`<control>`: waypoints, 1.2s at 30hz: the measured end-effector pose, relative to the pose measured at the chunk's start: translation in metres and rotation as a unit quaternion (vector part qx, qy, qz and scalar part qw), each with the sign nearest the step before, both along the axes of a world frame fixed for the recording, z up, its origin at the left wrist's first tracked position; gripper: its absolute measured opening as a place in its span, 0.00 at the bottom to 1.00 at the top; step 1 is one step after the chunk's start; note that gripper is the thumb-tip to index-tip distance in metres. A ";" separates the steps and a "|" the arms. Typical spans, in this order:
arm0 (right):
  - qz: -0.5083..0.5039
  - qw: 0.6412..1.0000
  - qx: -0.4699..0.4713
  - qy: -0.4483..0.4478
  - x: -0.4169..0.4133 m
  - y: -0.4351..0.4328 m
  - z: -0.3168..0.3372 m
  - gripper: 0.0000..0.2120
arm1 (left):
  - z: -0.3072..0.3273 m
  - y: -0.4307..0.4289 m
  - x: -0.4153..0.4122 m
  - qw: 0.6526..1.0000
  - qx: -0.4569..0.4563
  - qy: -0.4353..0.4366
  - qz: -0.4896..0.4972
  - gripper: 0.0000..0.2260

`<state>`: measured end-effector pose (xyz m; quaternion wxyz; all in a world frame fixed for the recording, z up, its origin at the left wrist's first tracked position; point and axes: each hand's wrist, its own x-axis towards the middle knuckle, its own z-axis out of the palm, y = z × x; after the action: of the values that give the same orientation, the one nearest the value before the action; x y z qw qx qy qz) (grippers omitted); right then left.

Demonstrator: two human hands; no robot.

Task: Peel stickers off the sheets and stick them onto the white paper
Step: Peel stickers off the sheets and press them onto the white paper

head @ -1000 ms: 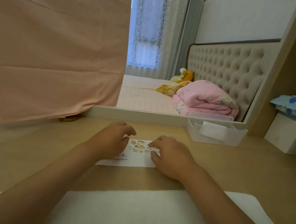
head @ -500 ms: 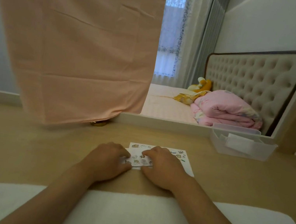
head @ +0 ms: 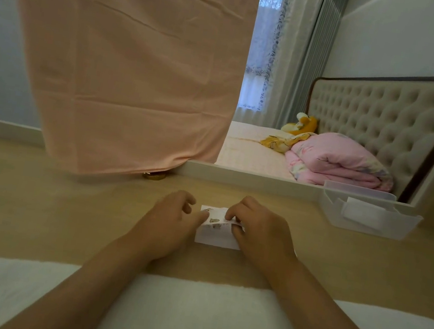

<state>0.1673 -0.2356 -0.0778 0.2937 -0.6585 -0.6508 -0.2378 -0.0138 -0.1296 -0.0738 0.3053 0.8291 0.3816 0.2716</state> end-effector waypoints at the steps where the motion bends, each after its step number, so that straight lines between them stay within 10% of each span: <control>1: 0.006 1.000 0.007 -0.003 0.000 -0.001 0.001 0.11 | 0.002 -0.001 0.000 0.999 -0.046 -0.013 0.005 0.14; 15: 0.042 0.993 -0.042 0.100 -0.010 -0.008 0.001 0.13 | 0.008 -0.007 0.006 0.886 -0.414 -0.208 -0.038 0.04; 23: 0.055 0.966 0.002 0.254 -0.014 0.000 -0.004 0.06 | 0.007 -0.016 0.011 0.909 -0.348 -0.225 -0.031 0.08; 36: 0.071 0.962 -0.004 0.265 -0.015 0.002 0.000 0.04 | 0.006 -0.021 0.011 0.979 -0.104 -0.166 -0.060 0.09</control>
<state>0.1527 -0.2338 -0.0782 0.4690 -0.6510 -0.5961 -0.0307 -0.0025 -0.1506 -0.0681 0.4645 0.7579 0.3012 0.3450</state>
